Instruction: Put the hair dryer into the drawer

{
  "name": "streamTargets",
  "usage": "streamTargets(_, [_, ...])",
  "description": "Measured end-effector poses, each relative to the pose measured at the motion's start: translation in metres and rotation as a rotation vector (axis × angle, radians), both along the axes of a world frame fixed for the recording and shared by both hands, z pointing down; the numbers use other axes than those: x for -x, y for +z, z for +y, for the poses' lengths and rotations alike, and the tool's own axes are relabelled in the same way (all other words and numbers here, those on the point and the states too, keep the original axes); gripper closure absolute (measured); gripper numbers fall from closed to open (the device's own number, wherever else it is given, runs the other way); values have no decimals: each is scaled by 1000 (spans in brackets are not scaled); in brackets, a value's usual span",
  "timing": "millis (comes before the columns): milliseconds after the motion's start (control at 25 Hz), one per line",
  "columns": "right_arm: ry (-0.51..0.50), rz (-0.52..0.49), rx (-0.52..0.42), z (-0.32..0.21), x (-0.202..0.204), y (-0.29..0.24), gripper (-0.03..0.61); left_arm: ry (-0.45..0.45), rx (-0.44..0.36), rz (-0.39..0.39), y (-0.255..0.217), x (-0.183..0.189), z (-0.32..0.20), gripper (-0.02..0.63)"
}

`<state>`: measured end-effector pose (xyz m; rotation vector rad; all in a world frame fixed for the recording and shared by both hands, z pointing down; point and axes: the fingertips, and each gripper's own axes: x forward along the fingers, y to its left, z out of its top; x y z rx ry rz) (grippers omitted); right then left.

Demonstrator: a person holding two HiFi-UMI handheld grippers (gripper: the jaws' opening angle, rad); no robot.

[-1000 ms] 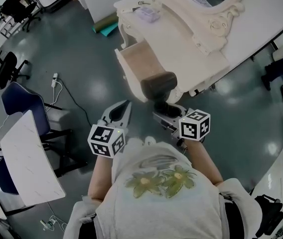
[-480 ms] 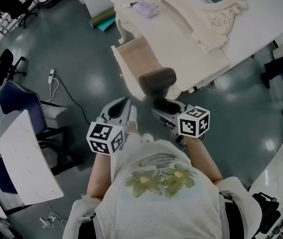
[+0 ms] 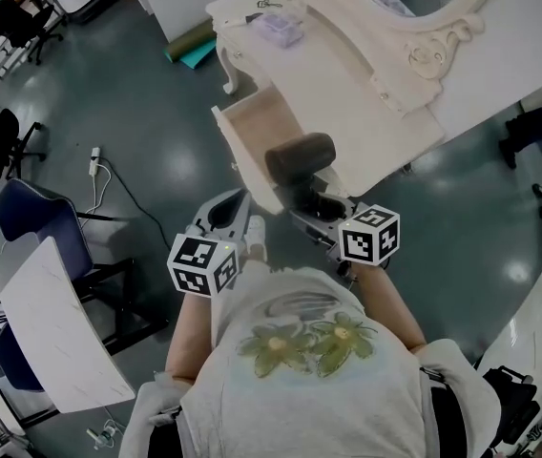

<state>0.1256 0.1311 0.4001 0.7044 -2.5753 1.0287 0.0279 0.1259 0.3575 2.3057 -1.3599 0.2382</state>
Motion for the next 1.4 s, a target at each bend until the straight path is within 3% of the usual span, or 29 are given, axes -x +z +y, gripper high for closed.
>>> streamTargets(600, [10, 83, 18, -66, 22, 22, 347, 35, 42, 6, 18, 25, -70, 603])
streamTargets(1400, [25, 173, 42, -102, 41, 51, 347, 96, 109, 31, 48, 37, -106, 603])
